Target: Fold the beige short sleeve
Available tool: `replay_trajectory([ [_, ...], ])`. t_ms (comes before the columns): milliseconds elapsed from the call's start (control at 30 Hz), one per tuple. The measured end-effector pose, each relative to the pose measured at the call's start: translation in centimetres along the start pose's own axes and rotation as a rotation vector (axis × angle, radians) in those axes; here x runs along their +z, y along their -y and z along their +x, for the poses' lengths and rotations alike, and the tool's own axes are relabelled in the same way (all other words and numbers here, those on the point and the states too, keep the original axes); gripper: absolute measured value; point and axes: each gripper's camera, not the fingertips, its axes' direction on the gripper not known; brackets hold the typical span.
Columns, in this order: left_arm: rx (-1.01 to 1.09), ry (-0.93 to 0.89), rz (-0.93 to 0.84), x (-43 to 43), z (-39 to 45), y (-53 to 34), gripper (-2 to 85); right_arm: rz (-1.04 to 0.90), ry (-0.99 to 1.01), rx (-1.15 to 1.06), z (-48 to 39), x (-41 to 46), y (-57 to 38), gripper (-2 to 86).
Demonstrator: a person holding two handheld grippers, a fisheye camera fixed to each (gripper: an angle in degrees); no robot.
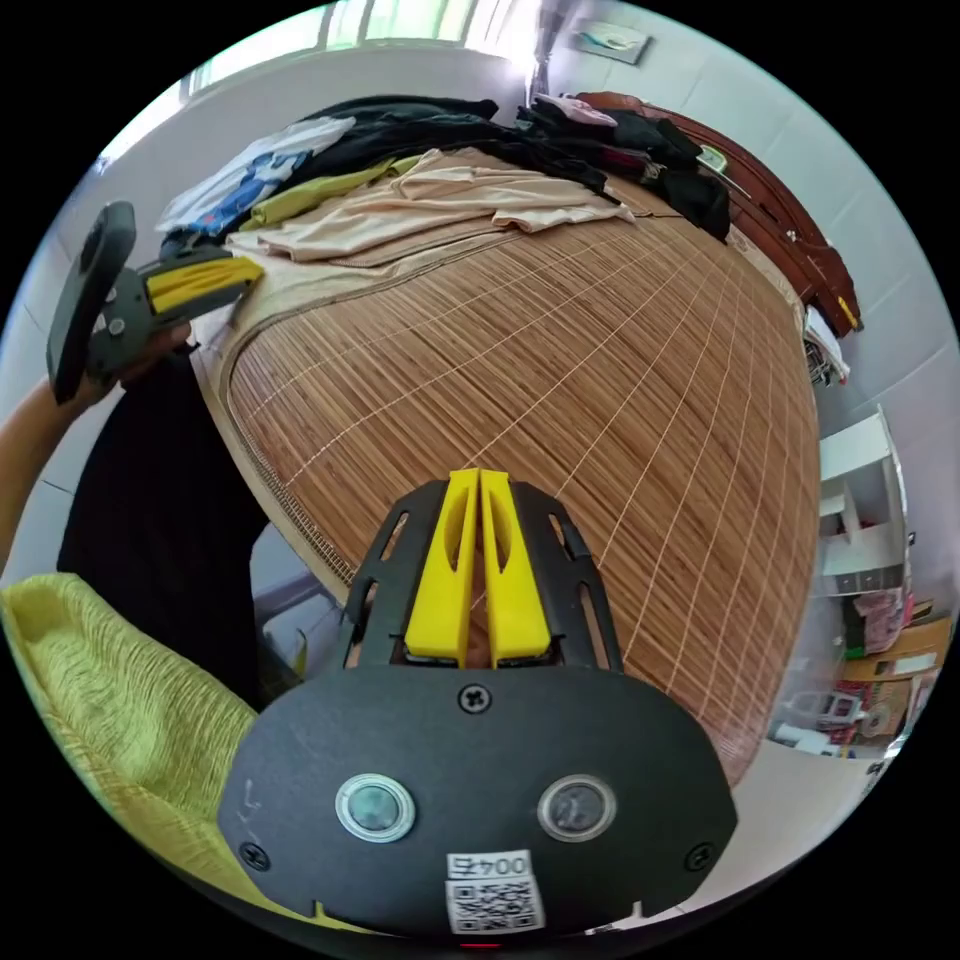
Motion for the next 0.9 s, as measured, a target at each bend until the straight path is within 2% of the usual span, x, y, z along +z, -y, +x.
replay_trajectory([
  [100,0.016,0.0,-0.01,-0.1,1.1,0.0,0.2,0.038,0.065,0.037,2.7,-0.6,-1.2,-0.7],
  [267,0.126,0.16,0.001,-0.5,5.8,-0.7,0.1,0.064,0.071,0.051,5.8,-1.3,-2.2,-0.5],
  [433,0.073,0.133,0.009,-0.8,6.4,-1.8,0.2,0.001,0.088,0.014,9.3,-2.3,-0.7,1.2],
  [500,0.057,0.122,0.023,-1.0,6.5,-2.4,0.2,0.045,0.238,-0.011,11.4,-3.8,1.9,4.3],
  [700,0.044,0.175,0.075,-1.8,8.1,-4.8,0.7,0.085,0.478,-0.092,14.2,-3.6,13.5,9.5],
  [900,-0.118,0.236,0.118,-2.4,7.2,-7.6,1.2,-0.013,0.325,-0.39,8.7,0.0,23.7,12.6],
])
